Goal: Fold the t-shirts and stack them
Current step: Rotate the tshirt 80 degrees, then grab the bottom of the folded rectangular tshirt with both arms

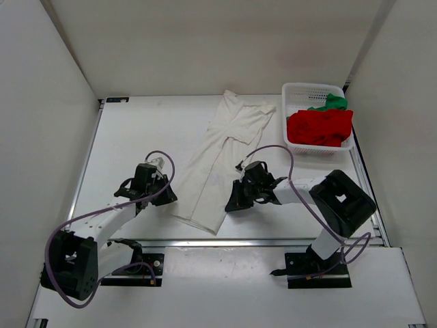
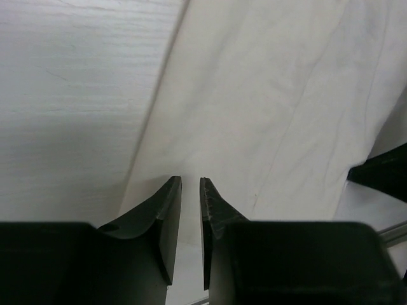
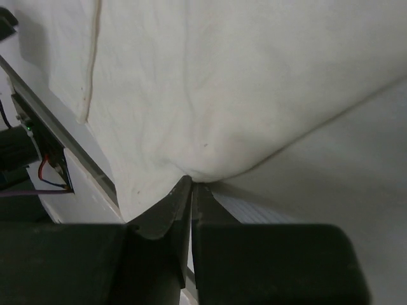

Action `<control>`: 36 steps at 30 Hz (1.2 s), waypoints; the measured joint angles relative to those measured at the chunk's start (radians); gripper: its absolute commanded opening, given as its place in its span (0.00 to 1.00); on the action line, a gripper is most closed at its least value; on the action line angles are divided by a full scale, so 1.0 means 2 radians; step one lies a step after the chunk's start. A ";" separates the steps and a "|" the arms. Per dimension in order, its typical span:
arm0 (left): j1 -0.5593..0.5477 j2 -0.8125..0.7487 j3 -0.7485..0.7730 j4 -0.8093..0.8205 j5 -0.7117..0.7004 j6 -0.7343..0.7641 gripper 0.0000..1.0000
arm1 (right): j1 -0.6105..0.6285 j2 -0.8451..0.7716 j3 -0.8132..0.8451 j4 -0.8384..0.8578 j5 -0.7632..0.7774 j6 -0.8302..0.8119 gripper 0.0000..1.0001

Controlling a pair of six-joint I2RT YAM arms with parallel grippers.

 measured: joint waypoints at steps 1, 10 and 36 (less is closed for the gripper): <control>-0.004 0.003 0.000 0.000 0.001 0.000 0.31 | -0.003 0.002 0.000 0.004 -0.001 0.002 0.00; -0.028 0.019 0.002 -0.011 0.002 0.009 0.48 | -0.123 -0.130 -0.083 -0.053 0.015 -0.033 0.32; -0.114 0.052 0.004 -0.037 0.058 0.014 0.31 | 0.010 -0.180 -0.156 0.010 0.022 0.089 0.24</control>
